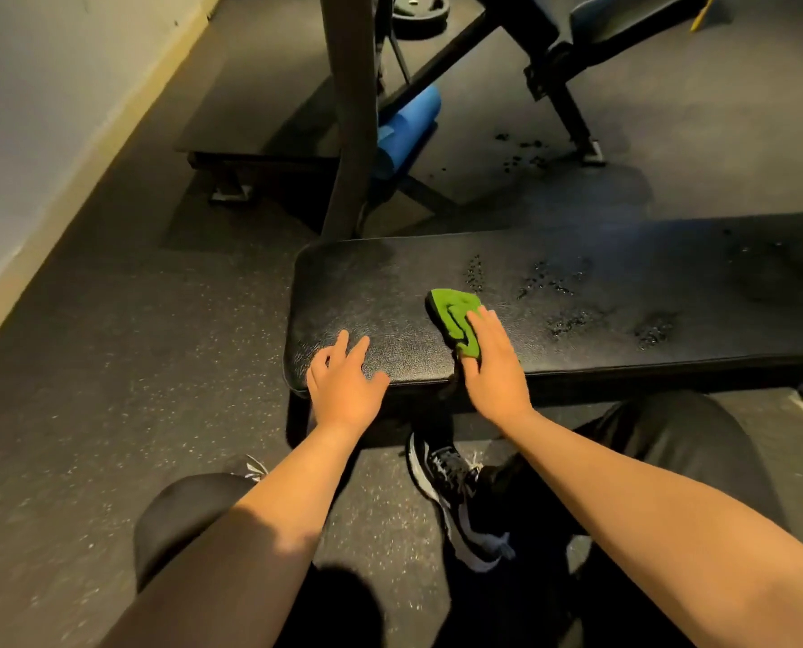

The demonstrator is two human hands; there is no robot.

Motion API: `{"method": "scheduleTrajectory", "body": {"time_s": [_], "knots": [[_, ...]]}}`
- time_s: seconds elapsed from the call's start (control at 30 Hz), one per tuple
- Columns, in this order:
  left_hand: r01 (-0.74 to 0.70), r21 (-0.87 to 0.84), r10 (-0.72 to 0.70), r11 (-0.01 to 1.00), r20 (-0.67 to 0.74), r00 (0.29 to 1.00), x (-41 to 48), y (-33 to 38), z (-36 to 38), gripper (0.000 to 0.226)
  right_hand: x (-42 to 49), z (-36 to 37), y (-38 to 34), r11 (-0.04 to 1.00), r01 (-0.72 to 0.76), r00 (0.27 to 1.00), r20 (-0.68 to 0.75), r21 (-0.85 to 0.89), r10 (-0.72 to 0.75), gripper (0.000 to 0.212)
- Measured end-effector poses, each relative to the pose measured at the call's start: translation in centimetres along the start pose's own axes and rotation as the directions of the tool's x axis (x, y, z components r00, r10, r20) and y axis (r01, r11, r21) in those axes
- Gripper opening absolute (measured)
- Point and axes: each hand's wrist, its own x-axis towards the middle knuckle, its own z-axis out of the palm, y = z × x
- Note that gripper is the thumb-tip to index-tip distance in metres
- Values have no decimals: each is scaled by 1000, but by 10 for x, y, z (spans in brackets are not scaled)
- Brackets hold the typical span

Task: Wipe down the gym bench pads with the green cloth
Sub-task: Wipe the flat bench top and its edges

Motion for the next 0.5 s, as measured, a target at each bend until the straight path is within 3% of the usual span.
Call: {"method": "scheduleTrajectory", "body": {"time_s": [0.13,0.2,0.27,0.33,0.5], "knots": [[9,-29,-9,1000,-2,1000,1,-3,-1,62,15,6,-16,997,-77,997,-20,26,78,52],[-32,-150,29,988,-25,999,2,2,-7,63,16,5,-28,991,-104,995,1,90,104,50],[-71,-431,70,900,-17,997,4,16,-15,56,13,2,-41,987,-58,998,-2,151,59,50],[-14,-651,99,759,95,991,0,35,-22,46,10,3,-54,980,10,1000,-23,197,-6,49],[65,-779,121,624,179,976,0,46,-12,42,4,7,-65,964,102,993,40,246,-115,56]]}}
